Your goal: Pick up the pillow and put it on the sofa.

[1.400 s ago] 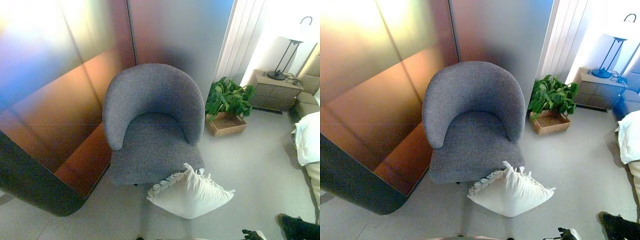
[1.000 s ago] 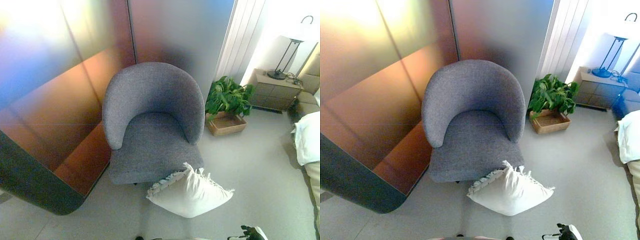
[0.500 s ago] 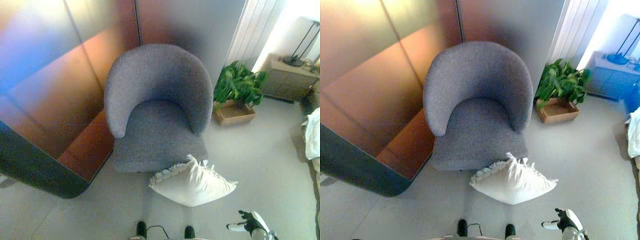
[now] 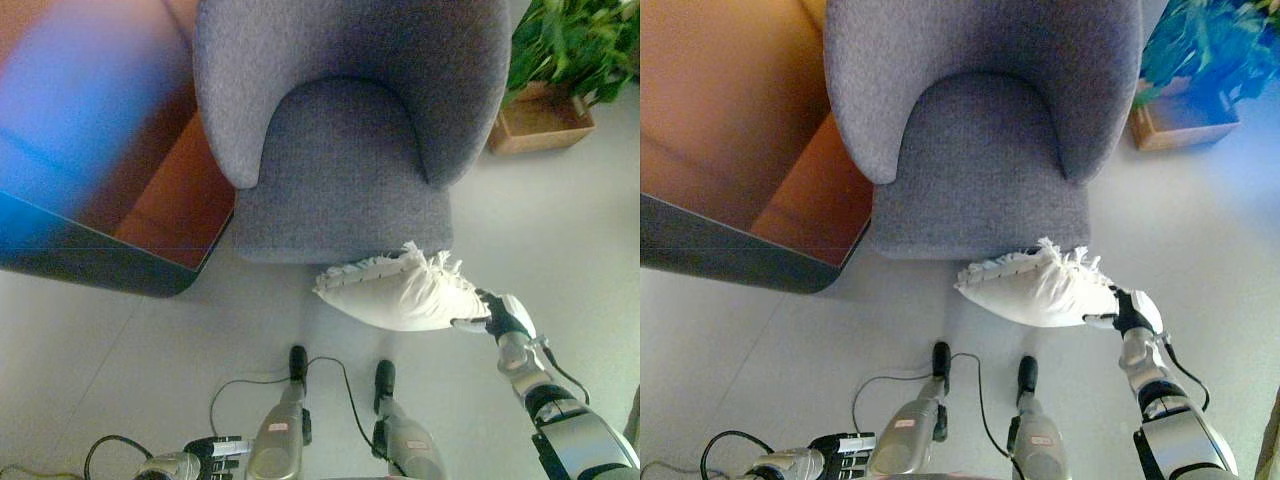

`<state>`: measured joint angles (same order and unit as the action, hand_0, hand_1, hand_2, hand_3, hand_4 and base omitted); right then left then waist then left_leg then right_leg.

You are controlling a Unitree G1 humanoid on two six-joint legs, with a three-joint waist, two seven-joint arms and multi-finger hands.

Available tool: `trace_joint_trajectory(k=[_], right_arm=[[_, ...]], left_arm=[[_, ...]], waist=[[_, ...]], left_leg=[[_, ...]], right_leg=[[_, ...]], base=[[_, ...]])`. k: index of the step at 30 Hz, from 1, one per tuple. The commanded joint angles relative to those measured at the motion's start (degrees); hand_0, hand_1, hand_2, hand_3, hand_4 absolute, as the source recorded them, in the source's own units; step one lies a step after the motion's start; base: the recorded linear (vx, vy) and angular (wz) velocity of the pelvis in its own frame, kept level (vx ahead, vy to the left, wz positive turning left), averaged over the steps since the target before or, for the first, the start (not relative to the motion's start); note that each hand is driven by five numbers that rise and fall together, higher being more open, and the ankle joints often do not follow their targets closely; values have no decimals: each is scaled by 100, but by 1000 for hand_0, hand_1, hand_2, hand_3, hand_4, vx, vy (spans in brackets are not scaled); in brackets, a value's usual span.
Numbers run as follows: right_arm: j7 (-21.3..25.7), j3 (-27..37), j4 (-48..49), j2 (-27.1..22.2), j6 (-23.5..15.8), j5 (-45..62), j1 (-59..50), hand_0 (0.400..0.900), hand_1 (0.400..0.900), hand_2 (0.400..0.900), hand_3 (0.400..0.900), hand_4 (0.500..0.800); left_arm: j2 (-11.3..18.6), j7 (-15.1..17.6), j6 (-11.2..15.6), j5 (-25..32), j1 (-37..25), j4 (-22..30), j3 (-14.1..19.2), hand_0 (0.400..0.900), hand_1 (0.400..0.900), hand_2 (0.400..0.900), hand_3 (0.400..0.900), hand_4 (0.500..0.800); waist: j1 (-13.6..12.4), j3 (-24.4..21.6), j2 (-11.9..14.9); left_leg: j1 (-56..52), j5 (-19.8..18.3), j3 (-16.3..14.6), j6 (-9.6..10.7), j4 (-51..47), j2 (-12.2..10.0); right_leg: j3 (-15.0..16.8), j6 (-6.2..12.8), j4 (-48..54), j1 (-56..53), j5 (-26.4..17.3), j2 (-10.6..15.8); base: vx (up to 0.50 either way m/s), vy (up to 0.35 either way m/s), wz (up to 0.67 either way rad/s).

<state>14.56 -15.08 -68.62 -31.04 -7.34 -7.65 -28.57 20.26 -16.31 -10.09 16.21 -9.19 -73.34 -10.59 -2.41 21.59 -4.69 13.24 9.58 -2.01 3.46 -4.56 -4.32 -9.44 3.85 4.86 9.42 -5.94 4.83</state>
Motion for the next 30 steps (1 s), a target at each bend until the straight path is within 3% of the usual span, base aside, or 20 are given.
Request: trace_joint_trajectory(k=[1,18,30], right_arm=[[183,-209,183,-696,-204,256,-391,900,900,900,900,800],[-38,-452,619,-1339,-137,466,-1543,900,900,900,900,800],[-177,-706,962,-1475,66,486,-2236,900,900,900,900,800]], left_arm=[[72,63,-187,267,-176,-320,-308,900,900,900,900,800],[-148,142,-83,738,-268,-103,-527,900,900,900,900,800],[-242,116,48,853,-173,59,-687,900,900,900,900,800]], waist=[[-73,130,192],[-163,488,-160],[-237,689,-399]], left_leg=[[-5,-524,63,-167,-44,391],[596,-283,84,-134,-1,540],[839,-188,126,-137,21,633]], right_leg=[[-21,98,-488,482,205,-17],[-89,113,-1123,1349,329,179],[-36,120,-1269,1653,323,248]], base=[[-77,42,0],[-47,60,1],[-20,54,2]])
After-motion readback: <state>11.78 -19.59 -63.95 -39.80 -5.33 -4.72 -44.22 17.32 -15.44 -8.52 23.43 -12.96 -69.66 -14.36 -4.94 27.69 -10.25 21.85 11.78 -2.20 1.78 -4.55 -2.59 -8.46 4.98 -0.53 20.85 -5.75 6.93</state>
